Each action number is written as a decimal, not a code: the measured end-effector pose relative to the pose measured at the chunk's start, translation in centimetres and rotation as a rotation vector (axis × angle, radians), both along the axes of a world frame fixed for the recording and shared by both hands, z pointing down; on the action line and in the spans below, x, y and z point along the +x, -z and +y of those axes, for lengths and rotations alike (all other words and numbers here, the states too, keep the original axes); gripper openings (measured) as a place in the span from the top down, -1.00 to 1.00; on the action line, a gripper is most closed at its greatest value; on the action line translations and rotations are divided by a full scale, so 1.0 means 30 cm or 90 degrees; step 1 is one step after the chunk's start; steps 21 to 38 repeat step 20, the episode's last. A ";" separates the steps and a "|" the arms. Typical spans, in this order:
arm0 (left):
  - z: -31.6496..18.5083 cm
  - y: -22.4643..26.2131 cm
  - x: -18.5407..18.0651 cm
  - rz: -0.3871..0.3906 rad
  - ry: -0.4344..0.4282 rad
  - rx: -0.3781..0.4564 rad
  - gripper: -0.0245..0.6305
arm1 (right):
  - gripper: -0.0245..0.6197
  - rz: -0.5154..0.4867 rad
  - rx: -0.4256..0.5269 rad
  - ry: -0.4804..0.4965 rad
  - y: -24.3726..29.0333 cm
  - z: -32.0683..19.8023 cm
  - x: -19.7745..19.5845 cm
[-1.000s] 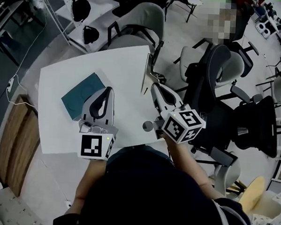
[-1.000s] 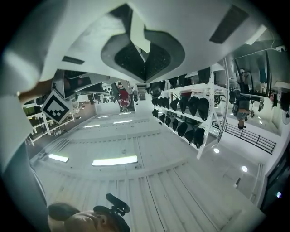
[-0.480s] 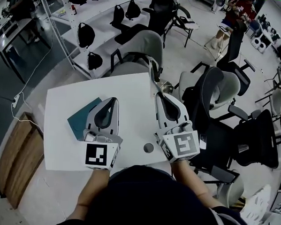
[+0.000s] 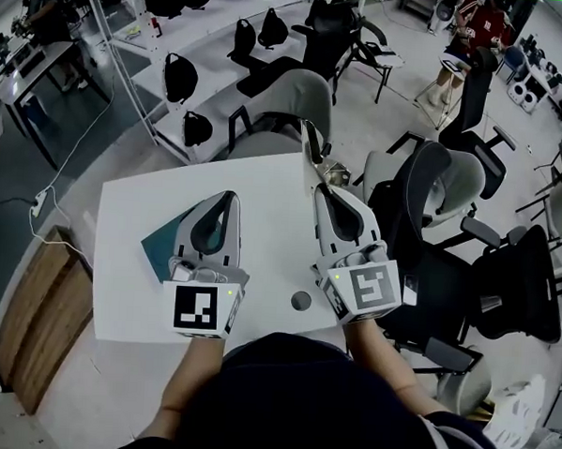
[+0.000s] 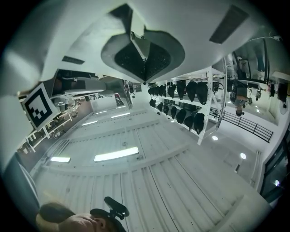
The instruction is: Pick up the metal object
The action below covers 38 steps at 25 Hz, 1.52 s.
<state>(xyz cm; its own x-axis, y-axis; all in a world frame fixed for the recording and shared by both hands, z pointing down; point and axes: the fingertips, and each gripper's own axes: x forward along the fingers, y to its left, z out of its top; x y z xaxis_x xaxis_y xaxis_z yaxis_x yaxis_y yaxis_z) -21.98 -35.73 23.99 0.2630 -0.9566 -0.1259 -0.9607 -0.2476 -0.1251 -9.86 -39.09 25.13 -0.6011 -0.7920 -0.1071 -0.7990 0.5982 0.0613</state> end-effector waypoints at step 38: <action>0.022 0.000 0.041 -0.001 0.028 -0.002 0.85 | 0.84 -0.017 -0.006 0.024 -0.011 0.004 0.047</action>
